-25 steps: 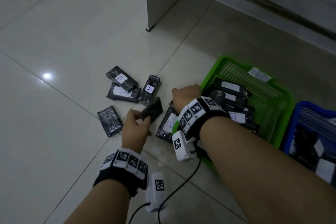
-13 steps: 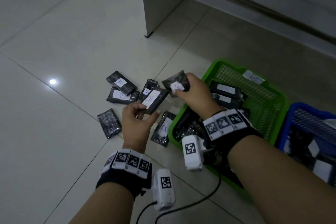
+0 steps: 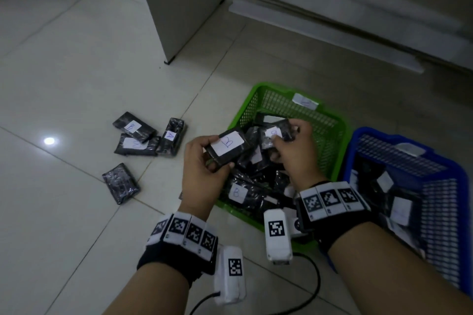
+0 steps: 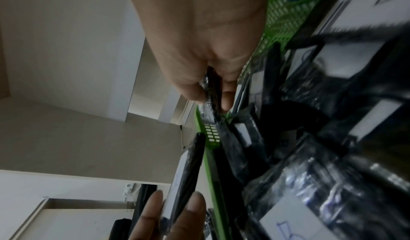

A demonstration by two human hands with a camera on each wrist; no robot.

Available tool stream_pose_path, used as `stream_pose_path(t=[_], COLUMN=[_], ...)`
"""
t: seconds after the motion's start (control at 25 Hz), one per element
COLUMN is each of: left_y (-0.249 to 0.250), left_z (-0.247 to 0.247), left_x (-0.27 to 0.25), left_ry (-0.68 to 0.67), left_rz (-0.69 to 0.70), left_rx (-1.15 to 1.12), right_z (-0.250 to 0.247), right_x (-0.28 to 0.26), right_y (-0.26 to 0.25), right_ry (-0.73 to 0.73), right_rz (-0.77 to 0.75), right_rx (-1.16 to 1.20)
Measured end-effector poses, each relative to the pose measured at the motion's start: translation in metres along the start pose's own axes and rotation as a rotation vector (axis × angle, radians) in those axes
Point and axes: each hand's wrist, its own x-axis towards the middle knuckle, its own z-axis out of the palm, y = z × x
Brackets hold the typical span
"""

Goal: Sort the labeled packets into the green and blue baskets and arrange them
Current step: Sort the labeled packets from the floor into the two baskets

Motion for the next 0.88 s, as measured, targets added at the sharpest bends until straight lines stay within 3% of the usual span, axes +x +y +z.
stream_pose_path(t=[0.24,0.44,0.56,0.68,0.8,0.88], left_y=[-0.017,-0.016,-0.023,-0.032,-0.045,-0.057], left_z=[0.011,-0.014,-0.052,-0.095,-0.136,-0.155], left_x=[-0.015,-0.017,-0.026,-0.037,-0.037,-0.028], left_ry=[-0.038,0.037,0.169,0.272,0.373,0.427], left_rz=[0.11,0.147,0.07,-0.076,-0.11,-0.133], left_rx=[0.668,0.568,0.606,0.674,0.723,0.723], right_z=[-0.016,-0.008,0.02,0.067,0.122,0.151], right_x=[-0.006,-0.028,-0.053,-0.081,-0.097,-0.099], right_y=[0.022,0.006,-0.012,-0.021,-0.016,-0.007], right_ry=[0.076,0.127,-0.01,-0.257,-0.496,-0.542], right_rz=[-0.068,-0.145,-0.321,-0.534,-0.684,-0.802], right_rx=[-0.348,-0.563,-0.554,-0.602,-0.814,-1.039])
